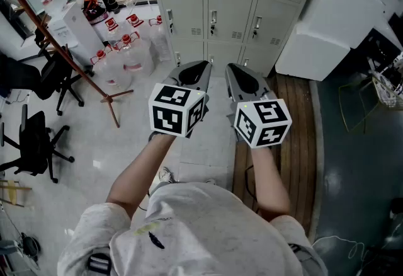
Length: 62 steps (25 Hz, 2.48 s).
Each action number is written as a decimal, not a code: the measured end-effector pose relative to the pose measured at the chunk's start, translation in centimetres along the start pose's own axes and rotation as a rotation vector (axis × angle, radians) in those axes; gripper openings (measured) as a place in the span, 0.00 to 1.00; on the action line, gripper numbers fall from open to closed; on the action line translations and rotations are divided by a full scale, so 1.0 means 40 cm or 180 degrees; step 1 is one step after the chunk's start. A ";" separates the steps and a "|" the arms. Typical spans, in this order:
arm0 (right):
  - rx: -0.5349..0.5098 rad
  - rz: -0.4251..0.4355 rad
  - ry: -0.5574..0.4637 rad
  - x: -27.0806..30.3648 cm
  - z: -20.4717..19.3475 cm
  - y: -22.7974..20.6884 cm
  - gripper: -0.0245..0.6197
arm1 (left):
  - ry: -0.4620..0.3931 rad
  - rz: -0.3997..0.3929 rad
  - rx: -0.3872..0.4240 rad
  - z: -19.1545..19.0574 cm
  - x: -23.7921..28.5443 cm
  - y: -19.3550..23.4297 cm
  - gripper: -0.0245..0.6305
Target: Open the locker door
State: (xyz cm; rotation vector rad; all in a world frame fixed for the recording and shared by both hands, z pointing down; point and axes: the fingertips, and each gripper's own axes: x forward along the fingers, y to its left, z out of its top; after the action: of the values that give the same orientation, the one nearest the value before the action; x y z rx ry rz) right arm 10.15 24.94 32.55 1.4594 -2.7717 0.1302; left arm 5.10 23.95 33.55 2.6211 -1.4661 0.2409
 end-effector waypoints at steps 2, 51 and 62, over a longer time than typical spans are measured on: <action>-0.0006 -0.0007 0.0003 -0.007 0.000 -0.012 0.04 | 0.0012 0.0000 0.0005 0.002 0.010 -0.012 0.05; -0.0125 -0.0200 0.0265 0.567 0.039 -0.161 0.04 | -0.0150 -0.0403 -0.0339 0.125 0.421 0.445 0.05; -0.0103 -0.0243 0.0322 0.777 0.047 -0.146 0.04 | -0.0110 -0.0472 -0.0363 0.133 0.484 0.630 0.05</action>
State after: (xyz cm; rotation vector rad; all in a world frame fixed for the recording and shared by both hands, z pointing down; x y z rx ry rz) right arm -2.59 -4.08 32.46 1.5043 -2.6228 0.1531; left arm -6.03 -6.28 33.09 2.6373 -1.2478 0.0942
